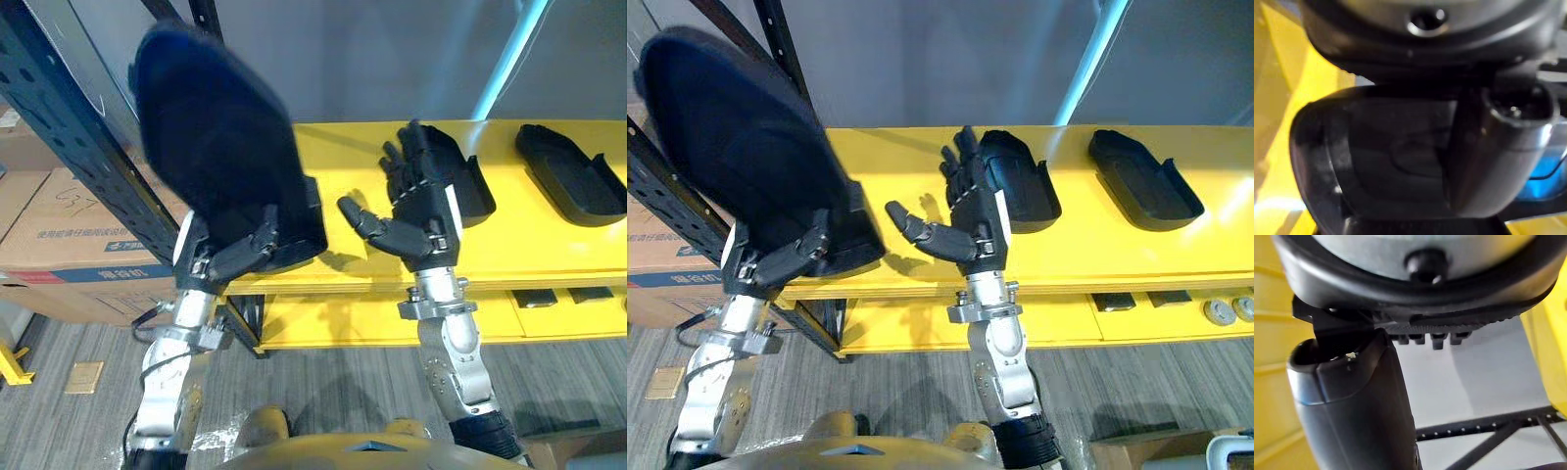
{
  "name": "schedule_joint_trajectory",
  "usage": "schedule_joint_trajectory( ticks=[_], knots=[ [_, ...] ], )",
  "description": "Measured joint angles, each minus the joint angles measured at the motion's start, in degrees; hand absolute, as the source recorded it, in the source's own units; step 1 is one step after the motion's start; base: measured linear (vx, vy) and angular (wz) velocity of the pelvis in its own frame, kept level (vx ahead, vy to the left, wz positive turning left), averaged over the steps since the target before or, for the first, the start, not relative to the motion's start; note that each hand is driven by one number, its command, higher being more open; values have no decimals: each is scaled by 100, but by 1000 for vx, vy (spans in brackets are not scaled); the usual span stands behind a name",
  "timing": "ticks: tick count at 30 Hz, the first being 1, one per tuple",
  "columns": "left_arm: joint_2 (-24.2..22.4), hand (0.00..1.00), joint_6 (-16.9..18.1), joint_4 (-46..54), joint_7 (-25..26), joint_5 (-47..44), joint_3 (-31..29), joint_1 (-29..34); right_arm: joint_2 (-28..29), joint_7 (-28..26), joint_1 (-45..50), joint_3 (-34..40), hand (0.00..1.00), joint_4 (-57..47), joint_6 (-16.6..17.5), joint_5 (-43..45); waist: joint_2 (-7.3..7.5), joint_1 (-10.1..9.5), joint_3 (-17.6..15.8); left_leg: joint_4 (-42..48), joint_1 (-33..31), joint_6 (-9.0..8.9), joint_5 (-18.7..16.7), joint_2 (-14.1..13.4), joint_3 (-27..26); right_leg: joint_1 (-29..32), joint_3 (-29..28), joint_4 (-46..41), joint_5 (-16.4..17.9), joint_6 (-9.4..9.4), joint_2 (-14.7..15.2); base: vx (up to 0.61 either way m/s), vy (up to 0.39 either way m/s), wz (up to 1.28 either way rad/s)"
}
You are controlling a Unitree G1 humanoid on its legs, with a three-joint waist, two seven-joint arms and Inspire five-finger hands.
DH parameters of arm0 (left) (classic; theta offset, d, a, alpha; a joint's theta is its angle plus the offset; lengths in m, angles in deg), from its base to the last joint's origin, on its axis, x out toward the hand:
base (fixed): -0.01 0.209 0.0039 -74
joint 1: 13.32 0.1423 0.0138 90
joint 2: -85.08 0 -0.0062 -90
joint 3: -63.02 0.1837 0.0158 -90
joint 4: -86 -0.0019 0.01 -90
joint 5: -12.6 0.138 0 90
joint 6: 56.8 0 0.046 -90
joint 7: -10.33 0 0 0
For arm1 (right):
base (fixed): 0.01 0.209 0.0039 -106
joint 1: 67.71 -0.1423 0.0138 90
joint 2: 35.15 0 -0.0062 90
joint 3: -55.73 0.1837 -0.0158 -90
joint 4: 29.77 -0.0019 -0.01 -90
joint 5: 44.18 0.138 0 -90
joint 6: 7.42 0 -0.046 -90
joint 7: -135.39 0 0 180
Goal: Walk over and take three plastic housings, then place them on the shelf
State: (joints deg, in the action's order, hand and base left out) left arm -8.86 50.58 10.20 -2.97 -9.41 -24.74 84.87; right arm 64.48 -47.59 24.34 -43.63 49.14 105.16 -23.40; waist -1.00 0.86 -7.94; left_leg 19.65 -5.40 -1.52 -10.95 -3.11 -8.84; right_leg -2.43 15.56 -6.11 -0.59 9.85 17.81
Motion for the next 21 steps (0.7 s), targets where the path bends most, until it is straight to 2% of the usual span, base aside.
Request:
schedule_joint_trajectory(
  ticks=[2,6,10,14,18,21],
  knots=[
    [-12,0,-107,132,-108,-66,54,-68,-15,2,33,122,100,2,-3,10,-20,79,0,9,-2,0,2,40,-20,-65,-13,148,-12,18,16,-18,43,-5],
    [-20,0,-200,302,-257,-67,338,-87,-68,0,149,386,100,0,-3,3,-42,103,14,-116,67,-111,70,-86,-73,-49,-59,152,-8,3,-150,-45,-44,-11],
    [-35,0,-280,471,-270,-43,378,-89,-73,-78,227,732,100,-182,-47,6,-48,150,19,-434,197,-257,211,-269,-194,-6,-190,258,-8,-146,-362,-53,-87,-20],
    [-53,0,-545,586,160,26,294,-88,-165,-147,388,1115,100,-662,-78,21,-36,255,19,-726,228,-330,412,-342,-224,74,-193,338,-99,-203,-471,-1,-68,-4],
    [-55,0,-878,585,596,320,122,-98,-320,-149,377,1219,100,-795,-120,13,-21,253,12,-1119,409,-359,613,-334,-333,144,-296,338,-122,-235,-504,14,-32,-9],
    [-15,0,-1184,429,1059,580,-33,-223,-421,-120,378,1267,100,-792,-324,20,-15,268,7,-1382,492,-362,757,-305,-367,196,-334,338,-140,-260,-508,-4,-3,-1]
  ],
)
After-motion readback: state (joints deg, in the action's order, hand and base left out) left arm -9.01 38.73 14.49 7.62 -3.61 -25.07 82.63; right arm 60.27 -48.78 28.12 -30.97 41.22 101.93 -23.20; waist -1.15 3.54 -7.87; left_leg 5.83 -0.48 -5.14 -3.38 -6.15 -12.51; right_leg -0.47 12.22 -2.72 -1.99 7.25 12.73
